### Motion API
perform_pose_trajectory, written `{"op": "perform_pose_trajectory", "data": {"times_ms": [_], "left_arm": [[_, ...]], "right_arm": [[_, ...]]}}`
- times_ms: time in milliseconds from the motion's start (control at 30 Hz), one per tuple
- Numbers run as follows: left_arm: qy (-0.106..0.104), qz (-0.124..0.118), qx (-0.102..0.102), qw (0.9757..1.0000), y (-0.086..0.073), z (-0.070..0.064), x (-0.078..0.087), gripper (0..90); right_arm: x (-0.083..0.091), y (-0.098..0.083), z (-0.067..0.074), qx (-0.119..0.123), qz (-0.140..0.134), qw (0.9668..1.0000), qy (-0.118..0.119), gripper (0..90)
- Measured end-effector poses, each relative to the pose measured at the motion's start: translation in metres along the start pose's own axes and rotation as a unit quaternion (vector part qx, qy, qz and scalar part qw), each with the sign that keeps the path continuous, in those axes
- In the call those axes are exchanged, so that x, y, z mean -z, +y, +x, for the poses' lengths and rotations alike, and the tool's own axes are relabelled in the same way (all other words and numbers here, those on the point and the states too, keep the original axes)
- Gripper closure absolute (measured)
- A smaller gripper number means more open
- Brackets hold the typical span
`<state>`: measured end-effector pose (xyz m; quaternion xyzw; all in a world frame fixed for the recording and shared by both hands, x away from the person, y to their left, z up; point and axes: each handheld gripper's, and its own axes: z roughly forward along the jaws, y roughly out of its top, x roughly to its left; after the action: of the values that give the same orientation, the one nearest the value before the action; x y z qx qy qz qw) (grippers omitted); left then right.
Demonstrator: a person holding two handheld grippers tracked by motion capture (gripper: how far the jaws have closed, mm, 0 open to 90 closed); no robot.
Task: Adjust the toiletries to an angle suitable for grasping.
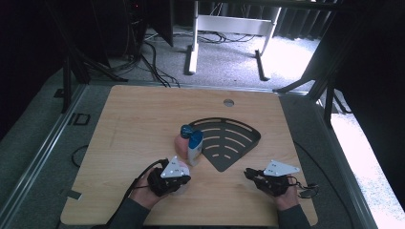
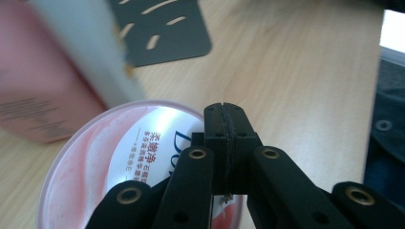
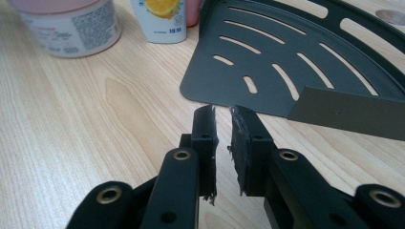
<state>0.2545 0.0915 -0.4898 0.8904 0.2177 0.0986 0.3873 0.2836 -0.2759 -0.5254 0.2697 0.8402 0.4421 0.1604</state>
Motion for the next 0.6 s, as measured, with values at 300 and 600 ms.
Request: {"op": "perform_pose_trajectory", "data": {"times_ms": [300, 600], "left_arm": [[-0.035, 0.004, -0.044, 0.9984, 0.024, -0.021, -0.024, 89.6], [-0.058, -0.001, -0.079, 0.9952, 0.050, -0.031, -0.052, 89.3]], "right_arm": [[-0.002, -0.001, 0.001, -0.002, 0.001, 1.0000, 0.002, 79.3], [-0.001, -0.001, 0.000, -0.002, -0.001, 1.0000, 0.002, 79.0]]}}
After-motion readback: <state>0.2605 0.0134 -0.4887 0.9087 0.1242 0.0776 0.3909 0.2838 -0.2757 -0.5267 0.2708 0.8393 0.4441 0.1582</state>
